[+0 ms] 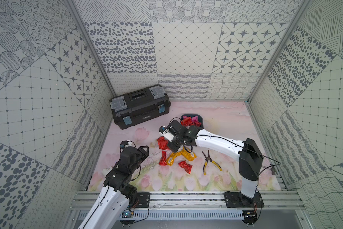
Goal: Take the tea bags out of the storage box
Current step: Place the tea bag at the center of the board, then pick up the tea bag from the storage box.
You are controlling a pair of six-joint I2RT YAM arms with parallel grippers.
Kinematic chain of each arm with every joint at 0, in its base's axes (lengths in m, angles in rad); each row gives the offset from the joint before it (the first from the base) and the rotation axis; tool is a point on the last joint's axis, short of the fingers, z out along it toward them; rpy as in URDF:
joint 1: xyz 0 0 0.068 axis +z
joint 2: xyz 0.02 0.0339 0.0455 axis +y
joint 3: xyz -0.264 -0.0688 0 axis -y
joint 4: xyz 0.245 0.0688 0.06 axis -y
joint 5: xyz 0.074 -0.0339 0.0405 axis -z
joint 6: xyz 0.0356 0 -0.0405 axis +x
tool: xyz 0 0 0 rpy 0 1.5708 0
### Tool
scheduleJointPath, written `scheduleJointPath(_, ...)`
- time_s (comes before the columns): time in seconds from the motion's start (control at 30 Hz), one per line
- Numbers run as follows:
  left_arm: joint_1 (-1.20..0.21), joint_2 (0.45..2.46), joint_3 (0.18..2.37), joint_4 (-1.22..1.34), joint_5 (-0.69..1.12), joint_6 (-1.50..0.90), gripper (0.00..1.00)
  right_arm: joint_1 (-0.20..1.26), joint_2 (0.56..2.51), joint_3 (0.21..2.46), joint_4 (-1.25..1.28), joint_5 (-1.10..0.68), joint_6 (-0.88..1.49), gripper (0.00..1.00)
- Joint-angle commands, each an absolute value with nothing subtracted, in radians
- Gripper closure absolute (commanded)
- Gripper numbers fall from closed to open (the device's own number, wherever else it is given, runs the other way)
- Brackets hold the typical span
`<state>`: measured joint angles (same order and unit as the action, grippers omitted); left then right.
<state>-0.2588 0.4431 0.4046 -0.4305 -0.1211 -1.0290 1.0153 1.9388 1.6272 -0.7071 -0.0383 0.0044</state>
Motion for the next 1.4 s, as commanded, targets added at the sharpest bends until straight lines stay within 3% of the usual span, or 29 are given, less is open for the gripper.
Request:
scheduleJointPath(0.0, -0.249, 0.330, 0.371, -0.594, -0.295, -1.133, 0.55, 1.050, 2.020, 1.699, -0.659, -0.006, 0.047, 1.00)
scheduleJointPath(0.2, -0.249, 0.288, 0.385, -0.637, -0.333, -1.121, 0.55, 1.090, 2.180, 1.828, -0.648, 0.064, 0.050, 1.00)
scheduleJointPath(0.33, -0.248, 0.296, 0.394, -0.628, -0.310, -1.090, 0.55, 1.090, 2.229, 1.871, -0.647, 0.083, 0.056, 0.93)
scheduleJointPath(0.5, -0.249, 0.312, 0.403, -0.567, -0.254, -1.026, 0.54, 1.082, 2.198, 1.858, -0.647, 0.052, 0.073, 0.81)
scheduleJointPath(0.7, -0.249, 0.403, 0.457, -0.467, -0.132, -0.933, 0.54, 1.023, 2.027, 1.737, -0.572, -0.010, 0.132, 0.78)
scheduleJointPath(0.93, -0.248, 0.590, 0.518, -0.320, 0.079, -0.865, 0.53, 0.807, 1.766, 1.433, -0.427, -0.087, 0.312, 0.76)
scheduleJointPath(1.07, -0.249, 0.689, 0.540, -0.260, 0.172, -0.862, 0.57, 0.649, 1.704, 1.320, -0.400, -0.145, 0.399, 0.75)
scheduleJointPath(1.27, -0.259, 0.837, 0.565, -0.159, 0.281, -0.876, 0.53, 0.497, 1.737, 1.309, -0.385, -0.211, 0.444, 0.58)
scheduleJointPath(1.37, -0.301, 0.908, 0.590, -0.119, 0.289, -0.860, 0.49, 0.465, 1.755, 1.300, -0.345, -0.231, 0.490, 0.55)
